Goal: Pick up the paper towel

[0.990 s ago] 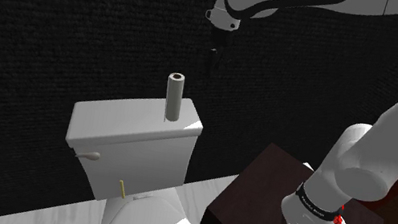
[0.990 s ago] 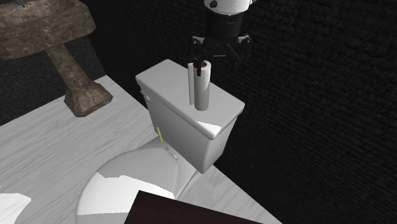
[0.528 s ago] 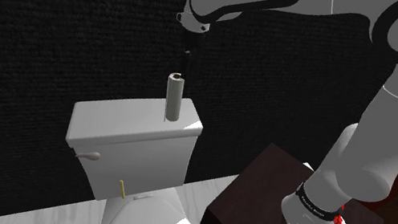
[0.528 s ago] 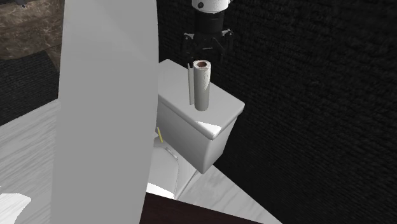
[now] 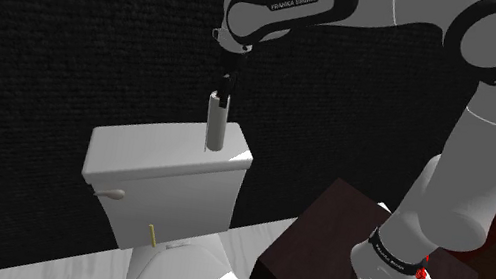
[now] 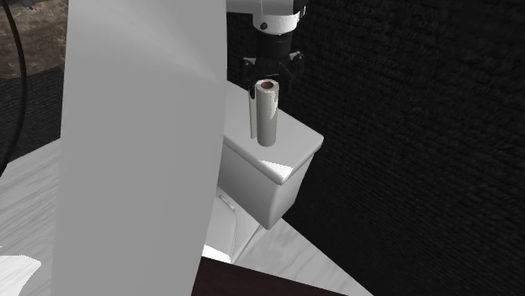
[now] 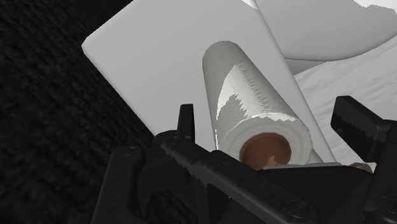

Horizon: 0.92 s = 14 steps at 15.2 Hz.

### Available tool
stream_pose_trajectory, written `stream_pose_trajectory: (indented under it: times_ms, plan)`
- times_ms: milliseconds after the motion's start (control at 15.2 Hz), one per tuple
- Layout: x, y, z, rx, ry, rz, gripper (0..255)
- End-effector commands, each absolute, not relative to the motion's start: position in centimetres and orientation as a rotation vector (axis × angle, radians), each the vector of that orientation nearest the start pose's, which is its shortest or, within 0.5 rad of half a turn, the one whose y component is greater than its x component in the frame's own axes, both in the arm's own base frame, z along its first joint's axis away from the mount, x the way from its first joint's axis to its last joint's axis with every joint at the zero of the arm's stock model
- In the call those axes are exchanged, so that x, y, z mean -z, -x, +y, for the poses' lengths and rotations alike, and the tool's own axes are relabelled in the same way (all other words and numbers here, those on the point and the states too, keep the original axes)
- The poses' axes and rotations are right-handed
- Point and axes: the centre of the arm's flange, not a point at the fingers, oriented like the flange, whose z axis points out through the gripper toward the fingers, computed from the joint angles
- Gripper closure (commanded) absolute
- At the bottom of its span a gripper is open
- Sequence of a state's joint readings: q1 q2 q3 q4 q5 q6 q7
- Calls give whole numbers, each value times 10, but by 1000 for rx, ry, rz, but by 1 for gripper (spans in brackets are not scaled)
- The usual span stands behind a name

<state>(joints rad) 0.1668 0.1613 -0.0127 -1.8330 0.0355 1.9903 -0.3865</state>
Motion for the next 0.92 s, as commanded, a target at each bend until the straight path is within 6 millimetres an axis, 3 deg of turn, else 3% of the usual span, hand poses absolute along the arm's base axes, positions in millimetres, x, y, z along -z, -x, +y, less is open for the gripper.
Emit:
stream_pose_trajectory:
  times_ms: [0,66,132,726,858]
  plan:
    - [-434,-595,95,0,3004,-810,0]
    - [-434,-595,95,0,3004,-810,0]
    - [-434,-596,95,0,3004,-810,255]
    - [-434,-595,95,0,3004,-810,255]
    - [-444,-595,95,0,3004,-810,255]
